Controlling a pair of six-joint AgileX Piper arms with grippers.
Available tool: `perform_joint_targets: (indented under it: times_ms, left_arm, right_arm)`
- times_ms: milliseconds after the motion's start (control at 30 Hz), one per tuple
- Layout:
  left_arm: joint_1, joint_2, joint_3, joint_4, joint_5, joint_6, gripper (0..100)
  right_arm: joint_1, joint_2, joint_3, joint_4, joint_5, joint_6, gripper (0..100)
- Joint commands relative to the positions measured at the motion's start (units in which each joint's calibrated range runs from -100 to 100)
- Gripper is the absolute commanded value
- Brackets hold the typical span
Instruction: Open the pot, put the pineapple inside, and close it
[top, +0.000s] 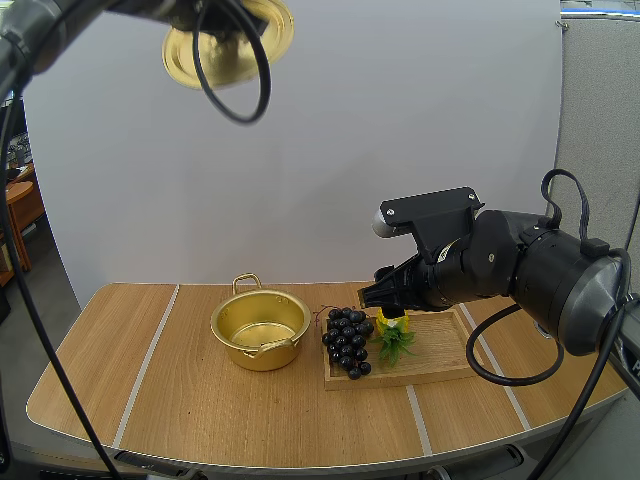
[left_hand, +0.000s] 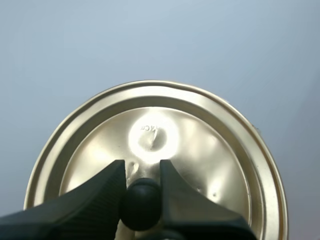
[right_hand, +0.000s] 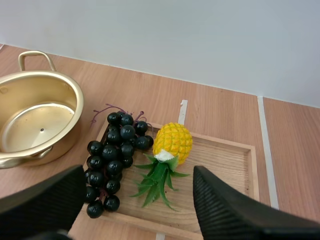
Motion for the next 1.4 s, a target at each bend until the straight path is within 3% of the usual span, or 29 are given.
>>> perform_joint_targets:
  times_ms: [0,300,600,900,1167,1367]
  left_arm:
    - [-0.11,-0.46,-4.39,2.66,-2.74,-1.16,0]
    - [-0.11,-0.46,-12.70,5.70,-10.34,-1.16,0]
    - [-0.11,-0.46,-14.01,6.05,-30.08,-1.16,0]
    - [-0.11,-0.46,-14.01,6.05,-30.28,-1.16,0]
    - [-0.11,-0.46,-14.01,6.05,-30.28,-1.16,0]
    - [-0.11,-0.46,-14.01,6.05,-30.28,-1.16,0]
  right_arm:
    - [-0.22,-0.50,-0.40,0.33,-2.01,-0.42,100]
    - [-0.22,3.80,-1.53,1.61,-4.43,-0.21,100]
    - [-0.22,18.79,-16.46,1.64,2.69,3.61,100]
    - [-0.22,33.96,-30.77,1.64,8.97,5.80,100]
    - [-0.22,44.32,-33.32,0.58,11.75,6.56,100]
    - [-0.22,47.76,-33.32,-7.99,12.44,12.55,100]
